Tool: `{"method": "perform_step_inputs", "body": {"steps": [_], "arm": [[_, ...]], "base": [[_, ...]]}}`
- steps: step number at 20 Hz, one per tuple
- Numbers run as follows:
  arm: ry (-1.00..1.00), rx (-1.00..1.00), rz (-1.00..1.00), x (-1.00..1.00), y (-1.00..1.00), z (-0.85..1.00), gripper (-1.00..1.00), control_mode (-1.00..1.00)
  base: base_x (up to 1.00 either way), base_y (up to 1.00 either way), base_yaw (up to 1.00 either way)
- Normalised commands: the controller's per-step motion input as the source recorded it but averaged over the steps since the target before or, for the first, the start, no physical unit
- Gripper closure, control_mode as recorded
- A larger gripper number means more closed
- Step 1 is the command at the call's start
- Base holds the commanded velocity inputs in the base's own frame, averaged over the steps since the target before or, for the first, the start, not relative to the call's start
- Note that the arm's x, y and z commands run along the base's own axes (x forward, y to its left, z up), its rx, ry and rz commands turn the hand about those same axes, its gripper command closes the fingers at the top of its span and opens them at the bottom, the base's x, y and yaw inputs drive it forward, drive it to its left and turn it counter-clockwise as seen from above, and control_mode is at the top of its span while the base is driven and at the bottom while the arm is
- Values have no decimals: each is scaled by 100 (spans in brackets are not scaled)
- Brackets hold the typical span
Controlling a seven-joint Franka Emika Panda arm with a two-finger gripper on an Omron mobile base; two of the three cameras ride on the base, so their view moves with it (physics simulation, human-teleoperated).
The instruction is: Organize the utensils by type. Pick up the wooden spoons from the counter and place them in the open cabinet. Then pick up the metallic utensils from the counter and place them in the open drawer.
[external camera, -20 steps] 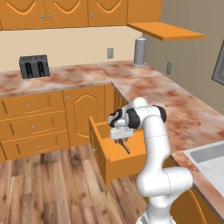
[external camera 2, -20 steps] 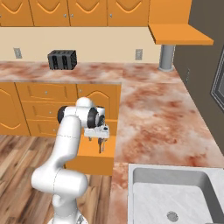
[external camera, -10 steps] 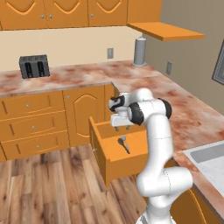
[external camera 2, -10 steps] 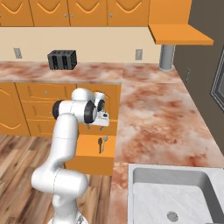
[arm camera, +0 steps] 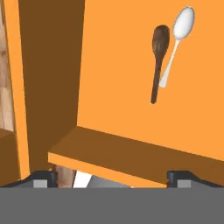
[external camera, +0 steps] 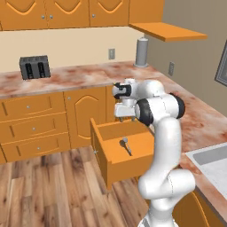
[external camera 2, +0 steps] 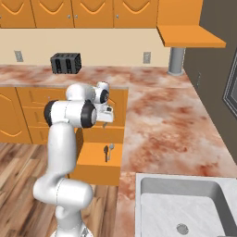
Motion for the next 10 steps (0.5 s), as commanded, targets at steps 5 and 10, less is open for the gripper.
{"method": "perform_step_inputs", "body": {"steps": [5, 10], "arm": [[-3, 0, 0, -93, -4, 69, -100, -100], [-33, -1, 0, -100, 0, 42, -100, -100]], "base": [[0, 0, 0], [0, 0, 0]]}}
